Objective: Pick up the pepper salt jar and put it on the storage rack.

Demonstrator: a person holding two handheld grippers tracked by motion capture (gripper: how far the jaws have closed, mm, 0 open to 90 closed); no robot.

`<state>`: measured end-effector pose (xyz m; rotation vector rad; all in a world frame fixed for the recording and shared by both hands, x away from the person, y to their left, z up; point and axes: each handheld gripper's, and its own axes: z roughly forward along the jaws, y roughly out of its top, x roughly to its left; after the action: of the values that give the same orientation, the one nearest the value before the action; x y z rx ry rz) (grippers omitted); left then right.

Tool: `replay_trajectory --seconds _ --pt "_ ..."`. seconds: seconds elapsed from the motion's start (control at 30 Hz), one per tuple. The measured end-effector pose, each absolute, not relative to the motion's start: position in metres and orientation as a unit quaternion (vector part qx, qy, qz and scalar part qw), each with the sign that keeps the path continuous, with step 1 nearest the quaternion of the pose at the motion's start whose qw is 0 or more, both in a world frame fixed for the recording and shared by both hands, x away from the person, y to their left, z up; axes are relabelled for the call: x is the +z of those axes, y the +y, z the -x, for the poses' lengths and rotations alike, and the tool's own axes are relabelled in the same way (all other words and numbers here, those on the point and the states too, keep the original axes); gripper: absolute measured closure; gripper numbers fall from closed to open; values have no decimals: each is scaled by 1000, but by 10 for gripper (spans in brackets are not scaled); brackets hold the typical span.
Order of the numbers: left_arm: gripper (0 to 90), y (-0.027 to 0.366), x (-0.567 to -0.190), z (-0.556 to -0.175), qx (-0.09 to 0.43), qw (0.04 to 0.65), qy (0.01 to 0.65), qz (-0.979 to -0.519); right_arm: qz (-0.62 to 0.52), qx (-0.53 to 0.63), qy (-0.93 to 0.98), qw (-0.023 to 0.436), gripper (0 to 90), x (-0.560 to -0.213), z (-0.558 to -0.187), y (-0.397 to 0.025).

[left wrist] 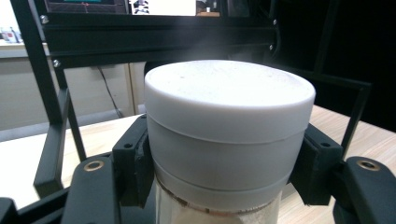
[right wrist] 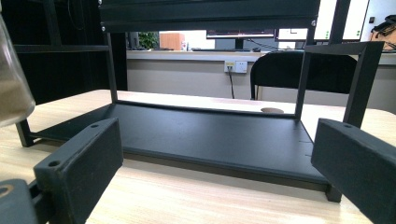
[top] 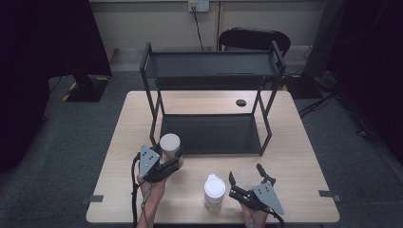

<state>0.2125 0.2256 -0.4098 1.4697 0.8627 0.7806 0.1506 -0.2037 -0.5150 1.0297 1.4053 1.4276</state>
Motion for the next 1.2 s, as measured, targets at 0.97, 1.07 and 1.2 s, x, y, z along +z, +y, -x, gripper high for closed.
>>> replay_trajectory --seconds 0.97,1.07,1.2 --pt "347 227 -337 -232 324 607 325 -649 -413 572 563 430 13 -515 -151 -204" --pt "347 227 -327 -235 325 611 321 -647 -413 572 563 430 13 -515 -151 -204" --pt "347 227 -313 -241 325 612 314 -649 -413 572 563 430 13 -515 -151 -204"
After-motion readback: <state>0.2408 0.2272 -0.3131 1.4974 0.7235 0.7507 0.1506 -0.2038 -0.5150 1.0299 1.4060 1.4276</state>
